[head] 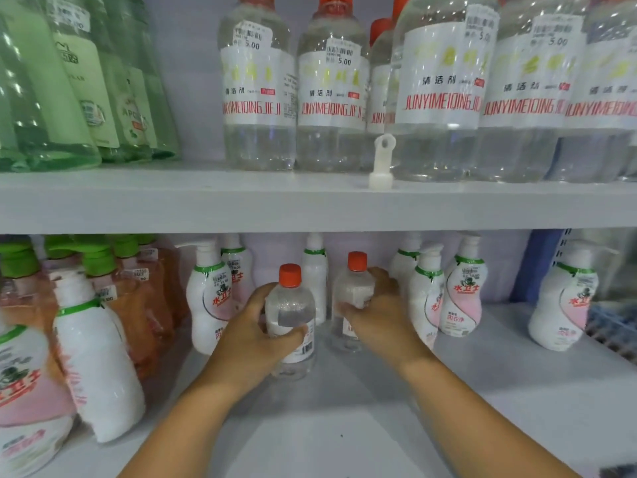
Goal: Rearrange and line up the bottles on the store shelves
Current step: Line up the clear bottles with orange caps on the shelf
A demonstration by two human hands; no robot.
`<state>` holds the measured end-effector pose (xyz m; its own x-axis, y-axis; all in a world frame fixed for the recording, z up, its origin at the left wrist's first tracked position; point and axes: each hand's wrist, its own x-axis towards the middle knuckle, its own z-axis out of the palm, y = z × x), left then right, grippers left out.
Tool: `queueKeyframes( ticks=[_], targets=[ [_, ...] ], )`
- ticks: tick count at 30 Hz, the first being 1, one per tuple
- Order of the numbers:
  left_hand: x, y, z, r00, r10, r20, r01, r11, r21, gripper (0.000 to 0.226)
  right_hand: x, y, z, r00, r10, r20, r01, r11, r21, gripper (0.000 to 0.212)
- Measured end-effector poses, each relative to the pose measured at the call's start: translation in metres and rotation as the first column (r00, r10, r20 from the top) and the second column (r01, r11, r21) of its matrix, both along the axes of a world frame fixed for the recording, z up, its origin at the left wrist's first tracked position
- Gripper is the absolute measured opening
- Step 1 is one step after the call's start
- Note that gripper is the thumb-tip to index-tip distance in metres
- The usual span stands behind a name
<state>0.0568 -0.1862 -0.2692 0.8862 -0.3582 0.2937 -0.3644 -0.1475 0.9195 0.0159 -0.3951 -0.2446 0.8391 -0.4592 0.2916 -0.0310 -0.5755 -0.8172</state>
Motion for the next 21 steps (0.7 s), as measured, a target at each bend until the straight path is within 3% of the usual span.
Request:
queueKeyframes(
  ticks=[5, 8, 16, 21],
  targets=[
    [-0.03, 0.013, 0.001, 0.998, -0.046, -0.036, 0.048, 0.998, 0.047, 0.066, -0.087, 0.018, -0.012, 0.997, -0.028, 0.073, 0.028, 1.0, -0.001, 0.073],
    [-0.059, 0.017, -0.002, 0.994, -0.083, -0.071, 0.088, 0.994, 0.071, 0.073, -0.119, 0.022, -0.008, 0.993, 0.06, 0.105, -0.075, 0.987, 0.14, 0.058],
    [-0.157, 0.019, 0.013, 0.991, 0.104, -0.079, -0.109, 0.992, -0.065, 0.064, -0.202, 0.018, 0.011, 0.979, 0.148, 0.141, -0.175, 0.963, 0.205, 0.048],
    [-0.248, 0.034, 0.076, 0.983, 0.156, 0.1, -0.143, 0.982, -0.128, 0.068, -0.263, 0.015, 0.056, 0.933, 0.258, 0.253, -0.308, 0.934, 0.183, 0.05]
  ],
)
